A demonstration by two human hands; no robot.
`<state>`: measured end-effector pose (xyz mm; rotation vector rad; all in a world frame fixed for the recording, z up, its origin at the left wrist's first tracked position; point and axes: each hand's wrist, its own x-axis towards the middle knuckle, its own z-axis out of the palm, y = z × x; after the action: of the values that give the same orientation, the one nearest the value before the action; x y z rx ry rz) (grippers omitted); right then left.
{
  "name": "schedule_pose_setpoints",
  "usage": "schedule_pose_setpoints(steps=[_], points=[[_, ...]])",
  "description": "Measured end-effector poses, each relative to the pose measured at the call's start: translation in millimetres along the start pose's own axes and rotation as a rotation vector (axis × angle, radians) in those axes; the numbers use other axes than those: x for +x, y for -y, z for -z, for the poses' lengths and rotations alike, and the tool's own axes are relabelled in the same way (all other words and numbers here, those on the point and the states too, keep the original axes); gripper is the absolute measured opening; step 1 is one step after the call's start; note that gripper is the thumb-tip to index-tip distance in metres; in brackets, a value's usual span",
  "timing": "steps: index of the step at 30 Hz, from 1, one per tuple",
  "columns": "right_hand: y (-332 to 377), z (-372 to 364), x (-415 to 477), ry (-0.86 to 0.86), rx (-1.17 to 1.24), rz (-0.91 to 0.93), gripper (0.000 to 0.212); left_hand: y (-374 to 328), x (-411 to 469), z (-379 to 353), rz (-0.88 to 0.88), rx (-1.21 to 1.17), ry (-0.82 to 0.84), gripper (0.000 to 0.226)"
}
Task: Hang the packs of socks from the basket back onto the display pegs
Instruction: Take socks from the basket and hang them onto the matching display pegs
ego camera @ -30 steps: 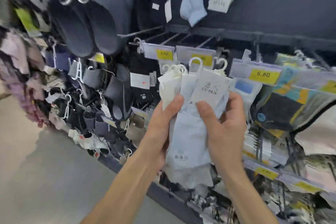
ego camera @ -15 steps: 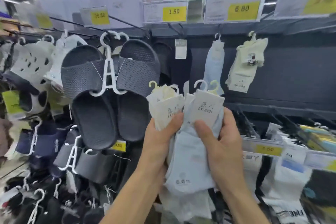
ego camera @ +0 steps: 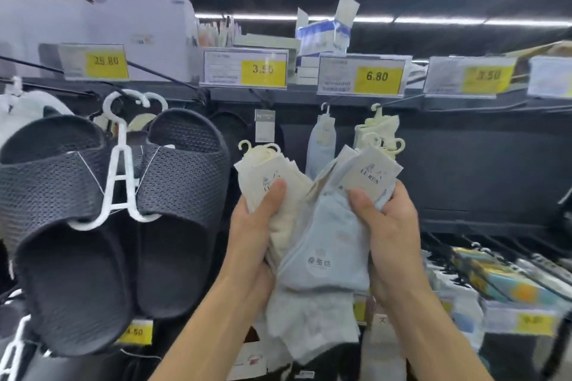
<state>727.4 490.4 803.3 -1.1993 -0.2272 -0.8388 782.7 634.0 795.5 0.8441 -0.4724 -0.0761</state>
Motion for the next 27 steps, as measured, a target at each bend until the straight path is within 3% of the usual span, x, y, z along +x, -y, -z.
schedule_pose_setpoints(steps=[5,9,16,21,27], points=[[14,24,53,-0.076,-0.131,-0.014,0.026,4,13,-5,0.137,-0.089,0.004,0.051],[8,27,103,0.006,-0.359,-0.016,0.039,4,20,1,0.188,-0.093,0.002,0.057],[-13,12,167,0.104,-0.5,0.126,0.057,8,26,5,0.202,-0.077,0.021,0.058],[-27,8,187,0.234,-0.481,0.154,0.064,10,27,5,0.172,-0.052,0.072,0.055],[-40,2,200,0.237,-0.651,0.128,0.074,10,28,5,0.127,-0.027,0.064,0.059]])
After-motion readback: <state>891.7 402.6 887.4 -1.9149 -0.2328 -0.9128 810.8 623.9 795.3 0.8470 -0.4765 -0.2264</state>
